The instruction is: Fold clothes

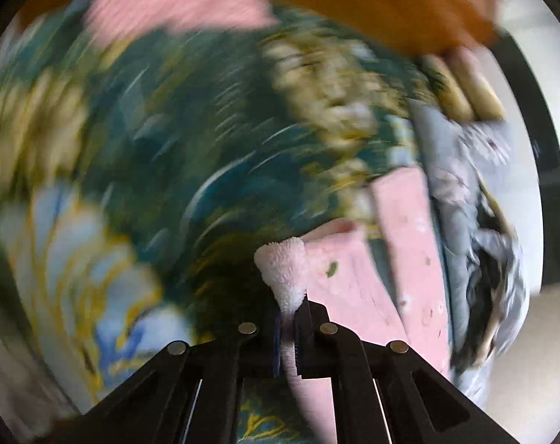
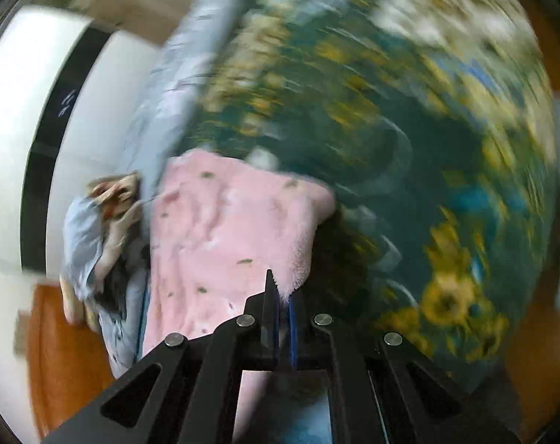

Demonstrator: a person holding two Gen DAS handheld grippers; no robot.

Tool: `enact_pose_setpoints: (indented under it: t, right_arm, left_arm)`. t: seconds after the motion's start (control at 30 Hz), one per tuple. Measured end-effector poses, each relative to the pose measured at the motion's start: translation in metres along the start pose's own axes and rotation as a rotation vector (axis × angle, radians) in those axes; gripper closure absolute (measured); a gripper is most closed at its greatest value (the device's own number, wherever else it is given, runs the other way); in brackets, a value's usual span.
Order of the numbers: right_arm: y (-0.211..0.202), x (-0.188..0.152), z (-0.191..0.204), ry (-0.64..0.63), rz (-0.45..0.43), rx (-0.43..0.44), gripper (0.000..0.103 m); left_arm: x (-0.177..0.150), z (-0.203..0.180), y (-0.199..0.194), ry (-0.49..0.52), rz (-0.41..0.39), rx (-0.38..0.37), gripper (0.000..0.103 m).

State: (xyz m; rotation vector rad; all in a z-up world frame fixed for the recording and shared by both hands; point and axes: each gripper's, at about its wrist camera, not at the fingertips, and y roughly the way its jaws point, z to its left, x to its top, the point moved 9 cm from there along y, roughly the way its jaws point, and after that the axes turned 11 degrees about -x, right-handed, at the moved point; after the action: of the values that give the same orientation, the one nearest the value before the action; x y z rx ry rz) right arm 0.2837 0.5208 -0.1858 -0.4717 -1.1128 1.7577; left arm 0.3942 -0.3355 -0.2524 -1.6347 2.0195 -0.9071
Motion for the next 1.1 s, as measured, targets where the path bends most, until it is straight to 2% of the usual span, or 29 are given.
enact_pose_setpoints:
  t: [0.07, 0.17, 0.3, 0.43, 0.57, 0.63, 0.77, 0.93, 1.03, 1.1]
  right_arm:
    - [0.000, 0.001, -0.003, 0.031, 0.007, 0.019, 0.099]
    - [-0.013, 0.013, 0.036, -0.063, -0.014, 0.037, 0.099]
    - [-0.029, 0.035, 0.095, -0.131, -0.053, 0.089, 0.099]
    - [-0.030, 0.057, 0.143, -0.159, -0.062, 0.093, 0.099]
    - [-0.012, 0.073, 0.183, -0.200, -0.048, 0.042, 0.099]
    - [0.004, 0.081, 0.203, -0.211, -0.036, 0.017, 0.099]
    - [0.043, 0.094, 0.222, -0.190, -0.003, -0.059, 0.099]
    - [0.085, 0.103, 0.239, -0.197, 0.036, -0.154, 0.099]
    - [0.102, 0.106, 0.243, -0.206, 0.046, -0.190, 0.099]
    - [0.115, 0.107, 0.242, -0.188, 0.065, -0.202, 0.099]
  left_arm:
    - [0.003, 0.000, -0.002, -0.018, 0.001, -0.005, 0.098]
    - [0.020, -0.026, -0.005, -0.021, -0.016, -0.054, 0.098]
    - [0.042, -0.085, 0.007, -0.026, -0.016, -0.096, 0.098]
    - [0.063, -0.145, 0.032, 0.011, 0.027, -0.065, 0.098]
    - [0.088, -0.188, 0.080, 0.006, 0.081, -0.015, 0.098]
    - [0.102, -0.206, 0.115, 0.029, 0.114, 0.039, 0.098]
    - [0.114, -0.219, 0.179, 0.037, 0.164, 0.119, 0.098]
    - [0.124, -0.234, 0.234, 0.143, 0.187, 0.155, 0.098]
    - [0.128, -0.235, 0.254, 0.150, 0.173, 0.140, 0.098]
    - [0.129, -0.233, 0.263, 0.156, 0.172, 0.160, 0.094]
